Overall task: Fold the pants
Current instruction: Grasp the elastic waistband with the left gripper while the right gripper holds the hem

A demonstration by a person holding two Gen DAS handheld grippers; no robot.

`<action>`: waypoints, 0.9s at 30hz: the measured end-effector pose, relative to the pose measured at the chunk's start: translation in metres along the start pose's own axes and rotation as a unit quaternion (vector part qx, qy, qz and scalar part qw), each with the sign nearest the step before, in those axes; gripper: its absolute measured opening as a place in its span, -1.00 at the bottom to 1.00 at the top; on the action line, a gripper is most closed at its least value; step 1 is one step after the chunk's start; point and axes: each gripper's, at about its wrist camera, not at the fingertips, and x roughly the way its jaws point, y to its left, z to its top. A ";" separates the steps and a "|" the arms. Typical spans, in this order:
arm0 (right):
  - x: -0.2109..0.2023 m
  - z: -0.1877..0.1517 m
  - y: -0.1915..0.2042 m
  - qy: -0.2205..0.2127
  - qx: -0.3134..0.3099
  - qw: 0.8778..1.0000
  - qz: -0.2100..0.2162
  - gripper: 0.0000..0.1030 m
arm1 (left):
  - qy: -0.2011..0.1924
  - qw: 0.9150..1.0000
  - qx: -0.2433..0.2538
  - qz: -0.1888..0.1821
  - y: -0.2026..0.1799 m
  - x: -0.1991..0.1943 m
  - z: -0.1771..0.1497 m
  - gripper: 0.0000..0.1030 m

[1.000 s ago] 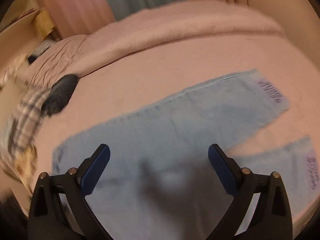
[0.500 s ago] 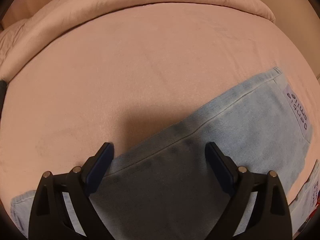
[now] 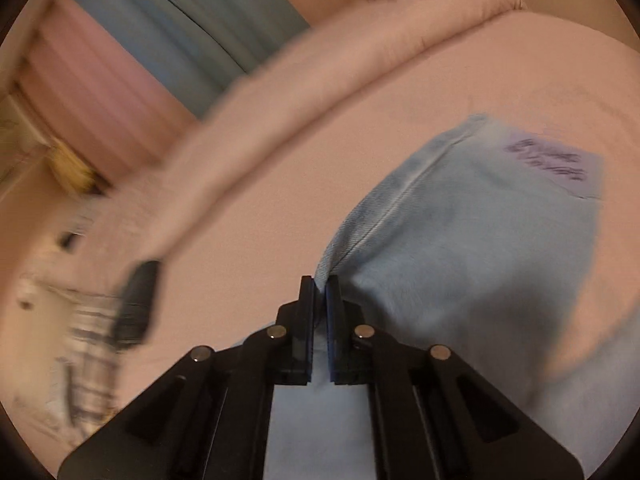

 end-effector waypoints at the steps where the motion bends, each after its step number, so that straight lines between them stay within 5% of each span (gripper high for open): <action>1: -0.023 -0.010 0.000 -0.017 -0.003 1.000 0.019 -0.90 | 0.001 1.000 -0.007 -0.007 0.000 0.000 0.003 0.51; 6: -0.105 -0.077 -0.012 -0.036 -0.029 0.998 0.048 -0.90 | 0.010 0.999 -0.034 -0.038 0.003 0.011 0.017 0.51; 10: -0.101 -0.091 -0.030 -0.024 -0.032 0.999 0.033 -0.90 | 0.029 0.995 -0.062 -0.065 0.005 0.027 0.035 0.51; 20: -0.080 -0.102 -0.057 0.032 -0.036 0.999 0.012 -0.90 | 0.056 0.996 -0.056 -0.029 -0.008 0.077 0.076 0.50; 23: -0.085 -0.108 -0.050 0.024 -0.056 0.998 0.007 -0.90 | 0.104 0.989 -0.090 -0.055 -0.005 0.101 0.071 0.03; 25: -0.086 -0.108 -0.048 0.024 -0.072 0.997 0.001 -0.90 | 0.092 0.987 -0.103 -0.083 -0.004 0.102 0.074 -0.25; 26: -0.085 -0.107 -0.049 0.027 -0.072 0.997 0.001 -0.90 | 0.085 0.988 -0.103 -0.077 -0.006 0.100 0.075 -0.56; 27: -0.085 -0.107 -0.050 0.030 -0.072 0.997 0.001 -0.90 | 0.077 0.990 -0.097 -0.070 -0.009 0.097 0.077 -0.63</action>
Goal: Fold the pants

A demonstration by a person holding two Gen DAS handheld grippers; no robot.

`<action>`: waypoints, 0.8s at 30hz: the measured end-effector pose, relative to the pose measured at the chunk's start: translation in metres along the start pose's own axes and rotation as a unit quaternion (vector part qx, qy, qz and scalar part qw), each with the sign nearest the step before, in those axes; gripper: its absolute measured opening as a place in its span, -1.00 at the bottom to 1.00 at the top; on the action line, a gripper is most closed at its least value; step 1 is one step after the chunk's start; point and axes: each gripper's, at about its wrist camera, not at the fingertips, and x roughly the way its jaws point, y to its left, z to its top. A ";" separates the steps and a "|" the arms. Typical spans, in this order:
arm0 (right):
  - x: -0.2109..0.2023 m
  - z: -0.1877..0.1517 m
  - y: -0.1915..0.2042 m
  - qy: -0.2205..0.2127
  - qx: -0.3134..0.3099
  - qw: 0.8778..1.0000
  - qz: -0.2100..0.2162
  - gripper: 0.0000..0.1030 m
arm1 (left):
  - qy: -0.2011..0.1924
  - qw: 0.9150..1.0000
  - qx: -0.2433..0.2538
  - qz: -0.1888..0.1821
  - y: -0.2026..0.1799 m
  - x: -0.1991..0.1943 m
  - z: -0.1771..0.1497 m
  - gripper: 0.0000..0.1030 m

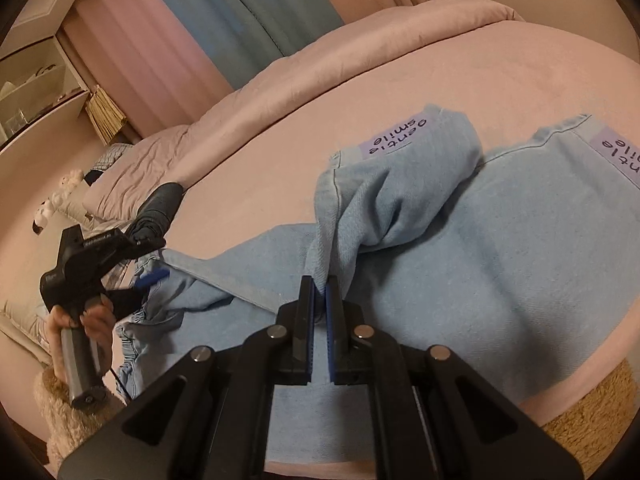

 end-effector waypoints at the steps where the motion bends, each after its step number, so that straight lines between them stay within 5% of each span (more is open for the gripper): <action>1: 0.000 0.001 -0.001 0.002 -0.002 1.000 0.003 -0.90 | -0.003 1.000 0.007 -0.002 -0.003 -0.003 -0.001 -0.68; 8: -0.023 0.013 0.007 -0.018 -0.028 0.999 -0.017 -0.89 | -0.062 0.994 0.062 -0.062 -0.002 -0.089 -0.061 -0.78; 11: -0.037 0.016 0.003 -0.019 -0.042 0.999 -0.029 -0.88 | -0.047 0.994 0.099 -0.011 0.015 -0.097 -0.109 -0.77; 15: -0.028 0.005 -0.010 0.029 -0.036 0.998 -0.050 -0.81 | 0.028 0.992 0.103 0.067 0.054 -0.066 -0.157 -0.78; 19: -0.005 0.000 -0.016 0.076 -0.038 0.992 -0.088 -0.79 | 0.017 0.994 0.097 0.055 0.058 -0.071 -0.161 -0.78; 22: -0.008 0.013 0.000 0.064 -0.065 0.990 -0.105 -0.37 | 0.006 0.992 0.101 0.079 0.057 -0.080 -0.153 -0.64; 24: -0.013 0.026 0.011 0.039 -0.090 0.987 -0.124 0.36 | -0.014 0.991 0.099 0.089 0.063 -0.088 -0.143 -0.02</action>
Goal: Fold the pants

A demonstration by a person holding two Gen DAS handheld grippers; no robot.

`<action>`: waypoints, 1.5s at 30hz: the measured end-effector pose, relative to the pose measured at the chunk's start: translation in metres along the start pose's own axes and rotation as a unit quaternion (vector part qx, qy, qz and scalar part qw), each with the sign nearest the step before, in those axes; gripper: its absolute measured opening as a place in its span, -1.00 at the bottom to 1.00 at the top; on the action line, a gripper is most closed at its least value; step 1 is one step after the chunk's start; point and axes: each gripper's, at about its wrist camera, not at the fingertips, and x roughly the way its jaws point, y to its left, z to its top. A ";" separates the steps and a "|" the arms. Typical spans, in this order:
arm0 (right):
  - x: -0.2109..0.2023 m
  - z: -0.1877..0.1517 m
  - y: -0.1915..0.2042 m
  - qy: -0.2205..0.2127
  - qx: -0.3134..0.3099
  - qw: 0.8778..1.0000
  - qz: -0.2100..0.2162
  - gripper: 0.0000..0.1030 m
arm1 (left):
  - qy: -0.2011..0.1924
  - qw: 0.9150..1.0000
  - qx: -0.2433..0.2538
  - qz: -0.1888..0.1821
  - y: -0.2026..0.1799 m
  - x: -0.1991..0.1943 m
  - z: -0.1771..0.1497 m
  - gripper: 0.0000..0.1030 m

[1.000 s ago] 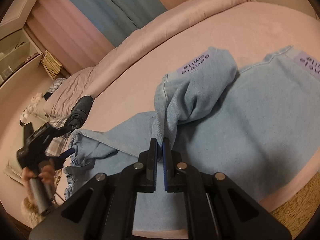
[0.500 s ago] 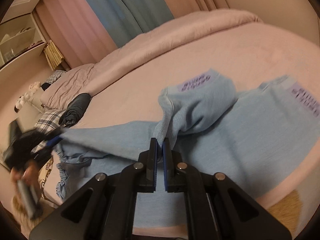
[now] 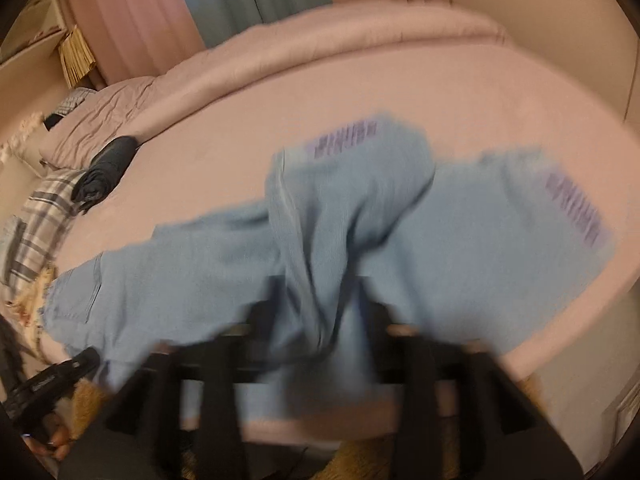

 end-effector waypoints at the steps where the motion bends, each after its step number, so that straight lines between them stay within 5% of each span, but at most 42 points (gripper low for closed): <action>1: -0.004 0.010 0.005 -0.019 -0.016 1.000 -0.011 0.42 | -0.018 1.000 -0.009 0.006 0.006 -0.006 0.003 0.15; 2: -0.005 0.018 0.010 -0.029 -0.030 0.999 -0.017 0.44 | -0.032 0.999 -0.018 0.008 0.011 -0.012 0.006 0.32; 7: 0.044 0.070 0.033 0.009 -0.075 0.997 0.000 0.40 | -0.072 0.994 -0.077 -0.009 0.043 -0.023 0.037 0.33; 10: 0.086 0.088 0.053 0.046 -0.111 0.992 -0.028 0.40 | -0.071 0.994 -0.081 -0.016 0.039 -0.011 0.050 0.31; 11: 0.100 0.089 0.061 0.059 -0.128 0.989 -0.042 0.40 | -0.071 0.994 -0.082 -0.016 0.041 -0.007 0.052 0.01; 12: 0.118 0.090 0.071 0.074 -0.151 0.984 -0.054 0.35 | -0.068 0.994 -0.082 -0.010 0.043 -0.004 0.051 -0.57; 13: 0.129 0.090 0.074 0.085 -0.166 0.981 -0.062 0.29 | -0.058 0.995 -0.082 -0.012 0.049 -0.003 0.052 -0.77; 15: 0.159 0.086 0.075 0.117 -0.181 0.973 -0.088 -0.49 | -0.048 0.994 -0.096 -0.036 0.059 -0.007 0.046 -0.84; 16: 0.170 0.086 0.068 0.129 -0.165 0.974 -0.089 -0.56 | -0.051 0.993 -0.095 -0.041 0.059 -0.011 0.043 -0.84; 18: 0.173 0.093 0.050 0.117 -0.109 0.985 -0.060 -0.78 | -0.048 0.994 -0.089 -0.045 0.058 -0.022 0.036 -0.84; 22: 0.148 0.125 0.027 0.073 -0.047 0.996 0.011 -0.82 | -0.040 0.997 -0.056 -0.040 0.045 -0.041 0.024 -0.84; 26: 0.051 0.161 -0.018 -0.077 0.026 0.994 0.075 -0.82 | -0.019 0.999 -0.036 -0.016 0.040 -0.046 0.011 -0.84; 28: 0.007 0.153 -0.048 -0.132 0.050 0.987 0.081 -0.82 | -0.001 1.000 -0.028 -0.002 0.043 -0.037 0.005 -0.84; 31: -0.030 0.110 -0.103 -0.158 0.093 0.983 0.023 -0.82 | 0.020 0.999 -0.042 -0.003 0.052 -0.026 -0.003 -0.83; 36: -0.014 0.014 -0.191 -0.063 0.188 0.979 -0.051 -0.82 | 0.026 0.999 -0.035 0.010 0.045 -0.022 0.003 -0.81; 39: 0.007 -0.016 -0.207 -0.016 0.208 0.976 -0.065 -0.84 | 0.026 0.999 -0.027 0.018 0.040 -0.021 0.006 -0.81; 43: -0.006 -0.020 -0.205 -0.050 0.216 0.973 -0.065 -0.82 | 0.026 0.999 -0.043 0.007 0.044 -0.023 0.006 -0.81; 45: -0.009 -0.007 -0.201 -0.068 0.220 0.973 -0.028 -0.83 | 0.026 0.999 -0.047 0.001 0.045 -0.020 0.011 -0.81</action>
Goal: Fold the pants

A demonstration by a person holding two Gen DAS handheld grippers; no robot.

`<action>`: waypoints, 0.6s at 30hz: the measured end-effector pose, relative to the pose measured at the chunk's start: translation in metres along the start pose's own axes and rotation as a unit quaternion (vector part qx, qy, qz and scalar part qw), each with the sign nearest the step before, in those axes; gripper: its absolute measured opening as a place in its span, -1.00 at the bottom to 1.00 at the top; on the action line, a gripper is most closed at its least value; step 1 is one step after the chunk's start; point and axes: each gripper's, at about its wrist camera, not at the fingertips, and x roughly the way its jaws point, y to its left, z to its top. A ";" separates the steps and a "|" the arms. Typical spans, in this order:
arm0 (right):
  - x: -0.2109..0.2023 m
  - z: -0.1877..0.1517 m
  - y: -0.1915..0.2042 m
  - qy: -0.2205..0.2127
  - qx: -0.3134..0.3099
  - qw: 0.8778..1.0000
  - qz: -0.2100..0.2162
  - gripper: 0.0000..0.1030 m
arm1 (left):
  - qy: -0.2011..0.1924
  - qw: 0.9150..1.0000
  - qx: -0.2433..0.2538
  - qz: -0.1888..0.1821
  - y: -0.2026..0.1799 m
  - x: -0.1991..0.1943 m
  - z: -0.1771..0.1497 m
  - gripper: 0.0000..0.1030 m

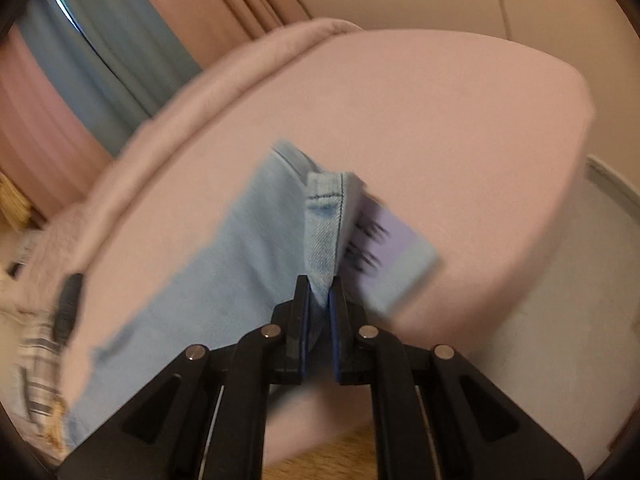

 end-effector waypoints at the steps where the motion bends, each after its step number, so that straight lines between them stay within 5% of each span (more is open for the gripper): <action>1: 0.000 0.003 0.004 0.002 -0.002 1.000 0.008 -0.84 | -0.001 1.000 -0.001 0.001 0.000 0.000 0.000 -0.81; 6: -0.016 0.008 0.015 -0.017 -0.009 1.000 -0.004 -0.84 | -0.004 1.000 0.010 0.009 -0.002 -0.001 -0.008 -0.76; 9: -0.018 -0.015 -0.013 -0.008 0.033 0.999 -0.036 -0.85 | 0.002 1.000 -0.006 -0.006 0.006 -0.002 -0.009 -0.75; 12: -0.006 -0.029 -0.030 0.004 0.072 0.997 -0.016 -0.90 | 0.007 1.000 -0.008 -0.006 0.008 -0.002 -0.007 -0.74; 18: -0.004 -0.020 -0.013 0.013 0.050 0.998 -0.042 -0.87 | 0.002 1.000 -0.002 0.006 0.005 -0.003 -0.008 -0.75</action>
